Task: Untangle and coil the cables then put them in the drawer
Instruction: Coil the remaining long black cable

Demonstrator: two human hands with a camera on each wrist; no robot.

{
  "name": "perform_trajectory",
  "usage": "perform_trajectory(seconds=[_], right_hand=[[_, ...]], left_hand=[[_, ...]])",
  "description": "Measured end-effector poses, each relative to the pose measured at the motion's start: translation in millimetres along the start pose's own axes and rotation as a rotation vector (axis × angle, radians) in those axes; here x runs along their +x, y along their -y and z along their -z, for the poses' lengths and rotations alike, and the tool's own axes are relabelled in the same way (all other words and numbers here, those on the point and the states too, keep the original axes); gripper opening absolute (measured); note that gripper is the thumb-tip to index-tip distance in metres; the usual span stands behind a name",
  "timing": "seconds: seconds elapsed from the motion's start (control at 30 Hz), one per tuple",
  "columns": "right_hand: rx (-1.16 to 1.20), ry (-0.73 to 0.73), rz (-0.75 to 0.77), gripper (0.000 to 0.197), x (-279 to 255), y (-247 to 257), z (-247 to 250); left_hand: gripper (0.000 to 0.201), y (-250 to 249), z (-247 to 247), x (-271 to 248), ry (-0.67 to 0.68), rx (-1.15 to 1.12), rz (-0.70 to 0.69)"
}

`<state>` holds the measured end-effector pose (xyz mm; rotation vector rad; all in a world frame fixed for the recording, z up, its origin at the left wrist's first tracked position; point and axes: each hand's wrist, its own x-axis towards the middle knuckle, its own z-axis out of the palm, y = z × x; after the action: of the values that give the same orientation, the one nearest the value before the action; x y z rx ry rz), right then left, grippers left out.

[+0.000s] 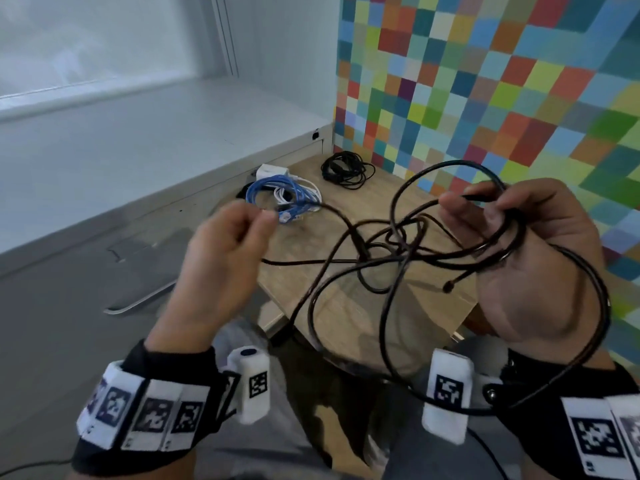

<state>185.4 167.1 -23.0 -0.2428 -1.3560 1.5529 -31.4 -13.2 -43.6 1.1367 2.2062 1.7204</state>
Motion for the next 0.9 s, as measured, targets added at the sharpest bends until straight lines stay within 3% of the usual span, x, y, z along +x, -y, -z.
perform_trajectory(seconds=[0.07,0.13,0.37,0.5,0.63,0.7,0.77,0.83,0.9], right_hand=[[0.004,-0.028,0.018,0.027,2,2,7],[-0.002,-0.047,0.028,0.027,3,2,8],[-0.030,-0.012,0.029,0.026,2,0,7],[-0.045,0.065,0.000,0.029,-4,-2,-6],[-0.060,0.155,-0.029,0.038,-14,-6,-27],[-0.041,0.190,-0.039,0.041,-17,-5,-36],[-0.033,0.196,-0.032,0.038,-19,-4,-40],[-0.020,0.143,-0.018,0.033,-17,-4,-37],[-0.007,0.063,0.007,0.039,-12,-6,-28]], left_hand=[[0.029,-1,7,3,-0.097,-0.151,0.040],[0.027,-3,10,3,-0.105,-0.191,0.065],[0.007,-5,8,-3,0.087,-0.104,0.003],[0.026,-20,1,-10,0.097,-0.092,-0.043],[0.026,-46,-9,-21,0.307,-0.033,-0.138],[0.034,-53,-16,-27,0.498,0.065,-0.098],[0.024,-54,-22,-30,0.606,0.120,-0.038],[0.002,-49,-23,-29,0.538,0.087,-0.037],[0.011,-44,-17,-25,0.418,-0.030,-0.029]])
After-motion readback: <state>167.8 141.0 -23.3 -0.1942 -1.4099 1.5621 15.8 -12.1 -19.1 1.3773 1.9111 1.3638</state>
